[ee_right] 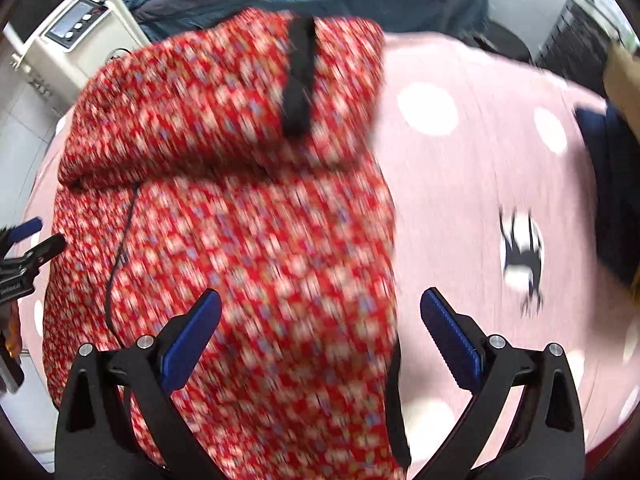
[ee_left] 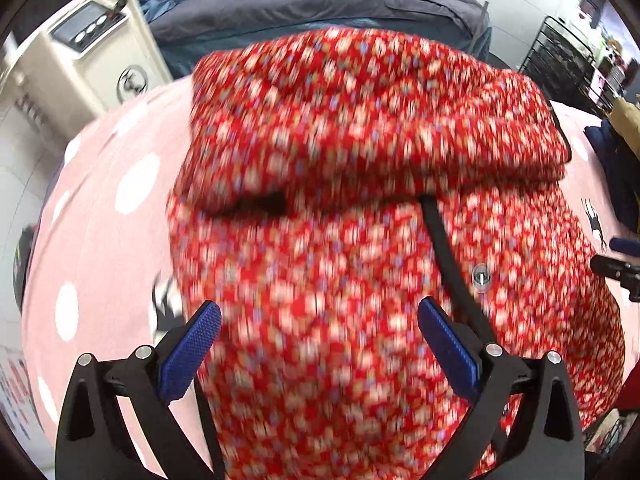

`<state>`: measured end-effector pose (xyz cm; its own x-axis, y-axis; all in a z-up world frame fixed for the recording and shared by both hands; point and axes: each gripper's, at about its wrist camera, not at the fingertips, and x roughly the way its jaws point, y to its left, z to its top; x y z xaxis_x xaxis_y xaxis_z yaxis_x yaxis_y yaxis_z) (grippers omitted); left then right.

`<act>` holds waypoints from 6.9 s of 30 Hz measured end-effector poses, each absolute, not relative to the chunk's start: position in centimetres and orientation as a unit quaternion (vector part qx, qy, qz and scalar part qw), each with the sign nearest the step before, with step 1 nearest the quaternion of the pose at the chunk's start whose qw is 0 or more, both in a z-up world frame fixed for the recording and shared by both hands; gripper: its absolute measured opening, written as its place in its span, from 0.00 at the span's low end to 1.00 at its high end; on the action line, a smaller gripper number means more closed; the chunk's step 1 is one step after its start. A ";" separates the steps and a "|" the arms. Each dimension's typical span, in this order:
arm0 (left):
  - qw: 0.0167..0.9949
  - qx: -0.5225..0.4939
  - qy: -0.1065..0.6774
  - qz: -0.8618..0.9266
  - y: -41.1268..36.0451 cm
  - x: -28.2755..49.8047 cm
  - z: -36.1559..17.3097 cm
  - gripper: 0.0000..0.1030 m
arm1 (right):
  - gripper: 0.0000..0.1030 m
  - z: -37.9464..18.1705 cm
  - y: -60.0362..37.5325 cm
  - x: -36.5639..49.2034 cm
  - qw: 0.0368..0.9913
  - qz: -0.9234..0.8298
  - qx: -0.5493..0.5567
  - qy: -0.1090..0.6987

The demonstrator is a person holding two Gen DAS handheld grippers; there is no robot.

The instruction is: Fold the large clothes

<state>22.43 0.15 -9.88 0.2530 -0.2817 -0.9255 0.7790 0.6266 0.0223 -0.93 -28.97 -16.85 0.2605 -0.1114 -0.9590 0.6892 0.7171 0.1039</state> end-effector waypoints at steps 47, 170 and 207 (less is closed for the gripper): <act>0.636 0.143 0.674 -0.346 19.8 20.7 -16.2 0.91 | 0.95 -21.7 -27.0 -18.6 0.683 -0.140 0.431 0.573; 0.750 0.092 0.550 -0.356 7.3 34.7 -7.1 0.79 | 0.81 -10.2 -48.1 -2.1 0.754 -0.216 0.458 0.419; 0.783 0.093 0.527 -0.318 5.7 39.9 -4.2 0.77 | 0.40 -10.1 -44.4 -3.4 0.753 -0.306 0.378 0.443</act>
